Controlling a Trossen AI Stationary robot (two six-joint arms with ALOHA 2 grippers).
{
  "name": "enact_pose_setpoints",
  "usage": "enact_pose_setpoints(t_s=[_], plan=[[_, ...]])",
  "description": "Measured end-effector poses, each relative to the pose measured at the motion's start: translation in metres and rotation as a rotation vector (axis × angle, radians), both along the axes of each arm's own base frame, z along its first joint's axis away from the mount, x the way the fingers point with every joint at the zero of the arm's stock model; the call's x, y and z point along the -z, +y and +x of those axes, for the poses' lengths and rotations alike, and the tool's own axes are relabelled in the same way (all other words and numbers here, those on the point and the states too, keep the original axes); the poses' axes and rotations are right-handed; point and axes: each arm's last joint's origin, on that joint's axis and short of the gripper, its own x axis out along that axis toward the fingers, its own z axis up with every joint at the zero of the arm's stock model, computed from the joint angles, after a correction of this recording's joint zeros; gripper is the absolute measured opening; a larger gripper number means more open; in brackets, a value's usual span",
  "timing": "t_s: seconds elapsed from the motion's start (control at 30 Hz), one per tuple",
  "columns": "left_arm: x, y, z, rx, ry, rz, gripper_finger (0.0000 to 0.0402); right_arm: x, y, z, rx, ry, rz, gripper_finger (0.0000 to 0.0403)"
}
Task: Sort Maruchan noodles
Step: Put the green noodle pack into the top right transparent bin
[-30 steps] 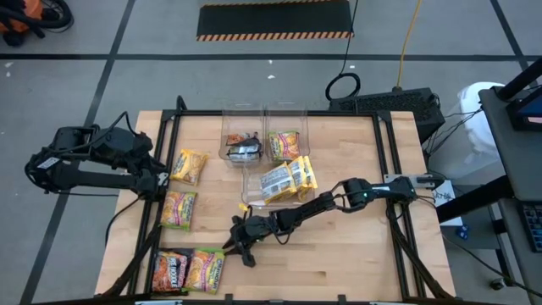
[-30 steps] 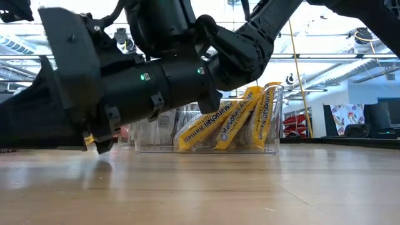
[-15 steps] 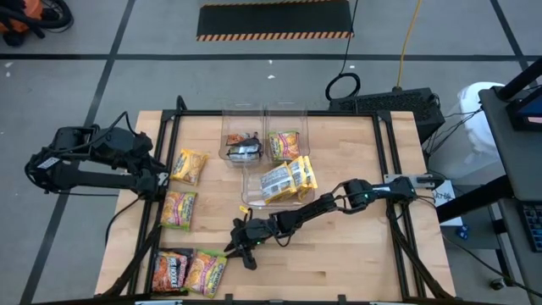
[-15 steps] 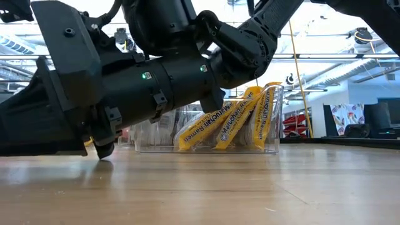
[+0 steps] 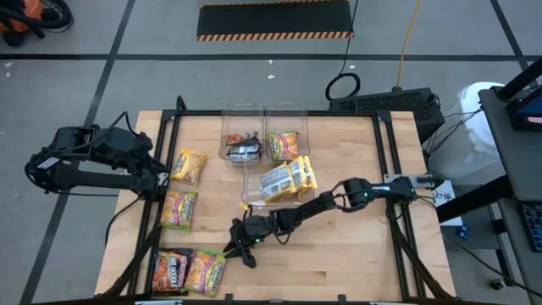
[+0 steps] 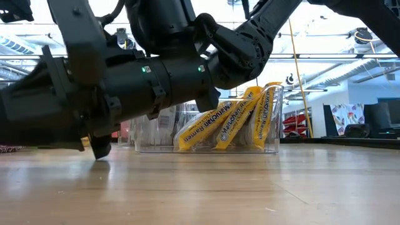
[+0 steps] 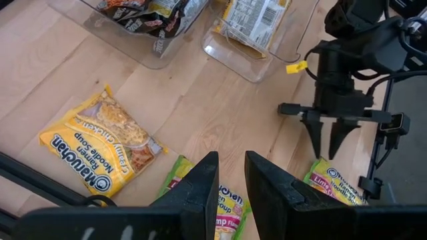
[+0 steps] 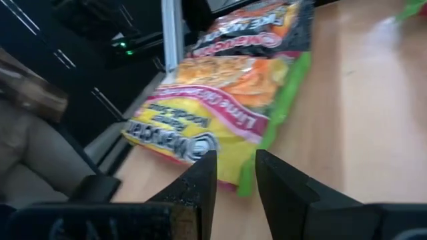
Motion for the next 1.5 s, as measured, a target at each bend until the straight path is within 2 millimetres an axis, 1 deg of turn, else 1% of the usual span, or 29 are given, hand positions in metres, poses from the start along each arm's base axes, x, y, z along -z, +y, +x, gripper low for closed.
enact_pose_setpoints(t_s=[0.13, 0.27, 0.5, 0.83, 0.9, 1.03, 1.27, 1.37, 1.5], plan=[[0.0, 0.0, 0.0, 0.0, 0.0, 0.0, 0.0079, 0.0, 0.002, -0.001, 0.004, 0.013, 0.022, 0.0098], [0.0, 0.0, 0.0, 0.001, 0.0, 0.0, 0.0079, 0.003, 0.001, -0.001, 0.005, 0.043, 0.0, 0.0098], [0.0, 0.0, 0.0, -0.001, 0.0, -0.001, 0.0079, 0.003, 0.0, -0.001, 0.025, 0.075, 0.039, 0.0098], [0.0, 0.0, 0.0, -0.002, -0.001, -0.002, 0.0079, 0.008, -0.001, -0.003, 0.076, 0.168, 0.079, 0.0098], [0.0, 0.0, 0.0, -0.002, -0.001, -0.002, 0.0079, 0.009, -0.001, -0.003, 0.1, 0.163, 0.064, 0.0098], [0.0, 0.0, 0.0, 0.004, -0.001, -0.01, 0.0079, 0.009, 0.002, -0.004, 0.081, 0.142, 0.023, 0.0098], [0.0, -0.001, 0.0, 0.024, -0.004, -0.034, 0.0079, 0.015, 0.015, -0.011, 0.023, 0.148, -0.09, 0.0098], [0.0, -0.001, 0.0, 0.024, -0.003, -0.034, 0.0079, 0.019, 0.018, -0.014, 0.053, 0.187, -0.126, 0.0098], [0.0, -0.001, 0.0, 0.025, -0.004, -0.034, 0.0079, 0.019, 0.021, -0.015, 0.076, 0.174, -0.152, 0.0098]])
